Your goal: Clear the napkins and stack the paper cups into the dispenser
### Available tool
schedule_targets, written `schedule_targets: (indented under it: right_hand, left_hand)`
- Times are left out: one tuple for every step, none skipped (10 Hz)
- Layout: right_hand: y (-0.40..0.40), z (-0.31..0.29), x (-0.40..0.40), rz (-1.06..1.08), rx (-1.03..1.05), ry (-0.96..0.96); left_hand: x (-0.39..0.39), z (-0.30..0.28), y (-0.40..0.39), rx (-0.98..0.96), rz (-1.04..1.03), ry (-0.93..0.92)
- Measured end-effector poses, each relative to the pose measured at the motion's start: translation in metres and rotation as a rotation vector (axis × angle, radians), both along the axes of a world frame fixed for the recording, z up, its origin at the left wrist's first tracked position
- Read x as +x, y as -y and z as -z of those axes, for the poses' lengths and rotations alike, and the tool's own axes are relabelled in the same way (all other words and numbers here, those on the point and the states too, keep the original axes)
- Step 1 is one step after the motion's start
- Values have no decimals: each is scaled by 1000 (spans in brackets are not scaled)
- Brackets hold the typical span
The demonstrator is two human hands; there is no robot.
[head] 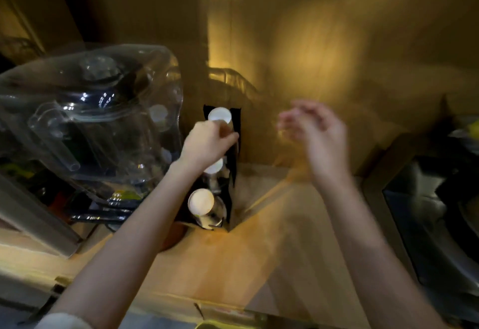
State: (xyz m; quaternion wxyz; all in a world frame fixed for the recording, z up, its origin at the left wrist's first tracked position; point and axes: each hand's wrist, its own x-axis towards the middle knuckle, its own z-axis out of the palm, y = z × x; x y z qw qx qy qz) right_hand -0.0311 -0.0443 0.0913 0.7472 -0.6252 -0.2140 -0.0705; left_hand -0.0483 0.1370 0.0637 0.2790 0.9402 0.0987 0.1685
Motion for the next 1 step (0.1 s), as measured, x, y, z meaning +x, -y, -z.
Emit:
schedule_targets:
  right_hand:
    - [56,-76,-16,-84,283,214]
  left_hand:
    - [22,-54,12,-9,30,97]
